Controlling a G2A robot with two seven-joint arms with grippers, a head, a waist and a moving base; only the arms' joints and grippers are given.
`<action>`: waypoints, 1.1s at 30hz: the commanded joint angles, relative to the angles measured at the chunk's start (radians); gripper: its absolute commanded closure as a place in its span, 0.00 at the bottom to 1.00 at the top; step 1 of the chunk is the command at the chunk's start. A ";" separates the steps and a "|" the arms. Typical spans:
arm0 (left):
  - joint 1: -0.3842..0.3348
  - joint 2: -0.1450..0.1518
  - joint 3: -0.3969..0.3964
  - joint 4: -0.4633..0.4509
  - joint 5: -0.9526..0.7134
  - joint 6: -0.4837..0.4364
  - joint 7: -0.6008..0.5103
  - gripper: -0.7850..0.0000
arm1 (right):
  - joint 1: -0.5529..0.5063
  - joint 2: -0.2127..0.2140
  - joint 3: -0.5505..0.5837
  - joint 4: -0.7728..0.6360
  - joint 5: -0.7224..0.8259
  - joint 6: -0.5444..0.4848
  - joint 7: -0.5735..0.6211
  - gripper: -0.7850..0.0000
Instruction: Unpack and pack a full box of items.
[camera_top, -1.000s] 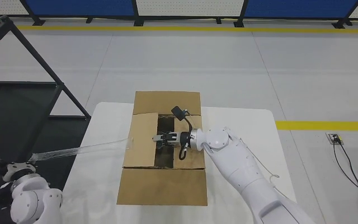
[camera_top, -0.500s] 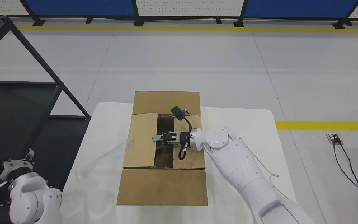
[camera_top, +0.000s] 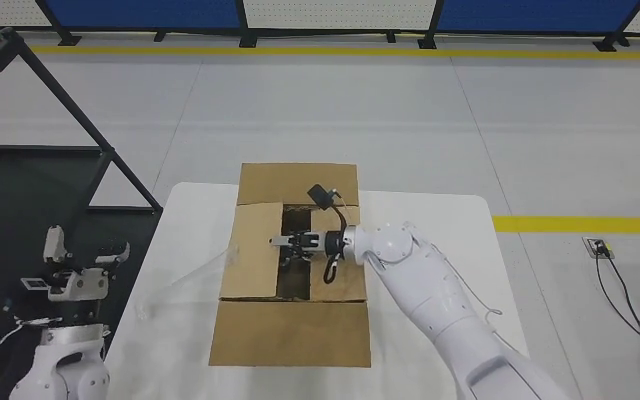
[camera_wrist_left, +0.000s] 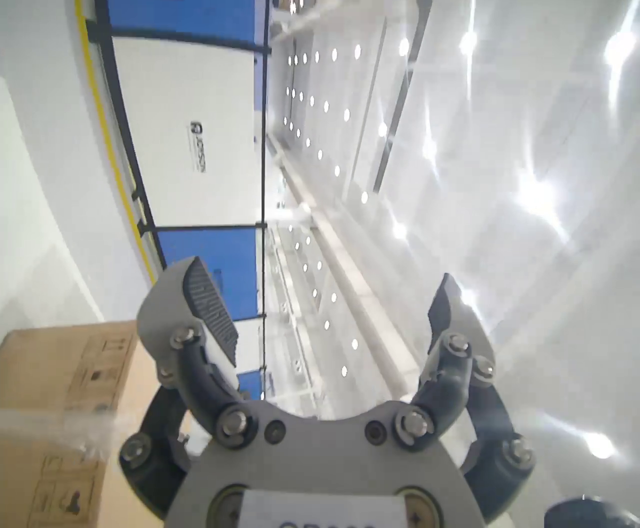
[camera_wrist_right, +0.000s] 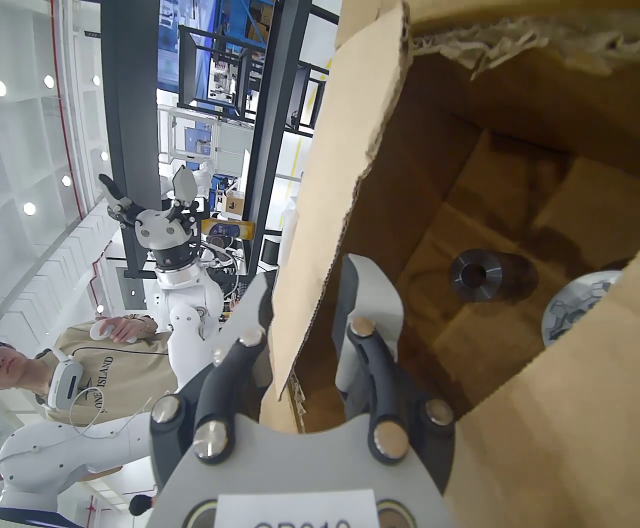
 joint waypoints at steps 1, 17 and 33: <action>0.022 0.008 -0.020 -0.018 0.047 0.003 -0.116 0.00 | -0.005 0.012 0.012 -0.024 -0.021 -0.010 -0.016 0.00; 0.112 0.052 -0.123 -0.079 0.219 0.035 -0.571 0.00 | -0.098 0.088 0.128 -0.217 -0.099 -0.055 -0.088 0.00; 0.056 0.096 -0.065 0.006 0.221 0.112 -0.918 0.00 | 0.032 0.150 0.289 0.025 -0.069 -0.173 -0.223 0.00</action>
